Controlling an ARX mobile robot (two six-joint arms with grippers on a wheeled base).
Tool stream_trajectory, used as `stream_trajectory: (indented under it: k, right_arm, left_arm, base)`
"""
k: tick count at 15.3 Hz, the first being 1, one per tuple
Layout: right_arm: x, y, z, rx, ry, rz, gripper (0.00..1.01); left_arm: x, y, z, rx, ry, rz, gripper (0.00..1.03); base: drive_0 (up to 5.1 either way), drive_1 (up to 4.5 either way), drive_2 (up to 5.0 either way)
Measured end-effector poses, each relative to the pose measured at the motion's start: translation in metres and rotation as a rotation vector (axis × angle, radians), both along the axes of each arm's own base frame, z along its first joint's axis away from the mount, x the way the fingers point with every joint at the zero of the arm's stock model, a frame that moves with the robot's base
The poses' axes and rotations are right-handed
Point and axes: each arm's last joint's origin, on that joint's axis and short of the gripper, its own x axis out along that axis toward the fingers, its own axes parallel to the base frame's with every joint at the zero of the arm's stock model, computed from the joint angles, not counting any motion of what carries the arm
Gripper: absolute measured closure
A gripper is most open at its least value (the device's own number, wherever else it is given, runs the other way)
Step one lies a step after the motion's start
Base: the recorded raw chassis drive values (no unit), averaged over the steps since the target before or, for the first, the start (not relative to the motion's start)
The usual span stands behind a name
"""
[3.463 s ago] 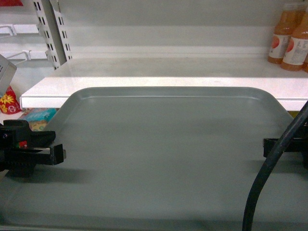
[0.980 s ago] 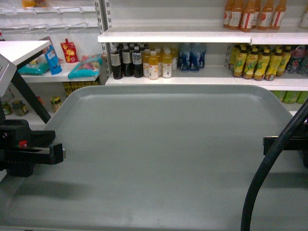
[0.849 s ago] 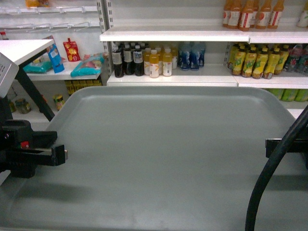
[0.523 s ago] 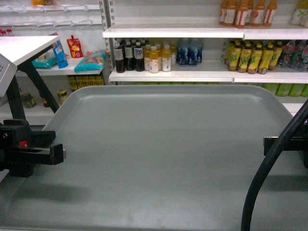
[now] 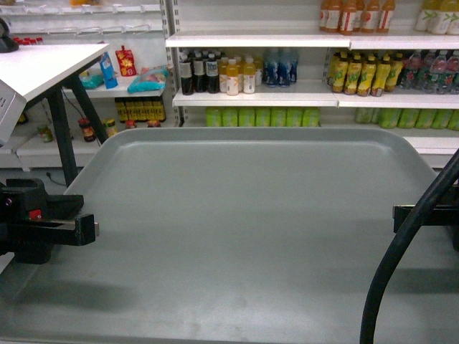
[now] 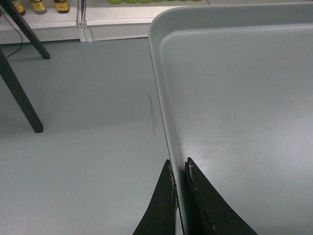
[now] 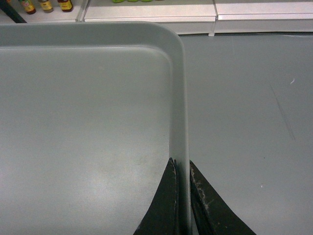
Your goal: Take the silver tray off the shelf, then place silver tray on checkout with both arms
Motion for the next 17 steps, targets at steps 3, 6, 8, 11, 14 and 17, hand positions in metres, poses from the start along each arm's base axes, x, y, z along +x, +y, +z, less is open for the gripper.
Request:
stream_trajectory:
  k: [3,6,8,11,14,17]
  right_arm:
    - [0.0001,0.0,0.0002,0.0,-0.002,0.0,0.98]
    - [-0.0006,-0.0002,0.0005,-0.001,0.0,-0.002,0.98]
    - [-0.0003,-0.0002,0.0011,0.001,-0.006,-0.002,0.98]
    - [-0.0003,-0.0002,0.001,0.001,-0.005,-0.002,0.98]
    - [-0.0003,-0.0003,0.0009,0.0,-0.003,-0.001,0.98]
    - [-0.0003,-0.0001,0.001,0.001,-0.005,0.0,0.98]
  left_arm:
    - [0.0001,0.0,0.0001,0.0,-0.002,0.0,1.0]
    - [-0.0004,0.0001,-0.0001,0.001,0.002,0.0,1.0]
    - [-0.0002,0.0001,0.0004,-0.001,-0.004,0.0,1.0]
    - [-0.0002,0.0001,0.0004,-0.001,-0.003,0.0,1.0]
    - [-0.0003,-0.0009,0.0006,-0.001,-0.006,-0.003,1.0]
    - [-0.0003,-0.0009,0.0005,-0.001,-0.004,-0.003,1.0]
  base:
    - [0.0,-4.21,4.1]
    - [0.0,-1.4,1.4]
    - [0.0,0.0,0.0]
    - [0.0,0.0,0.0]
    - [0.0,0.0,0.0]
    - [-4.4,2.67,2.7]
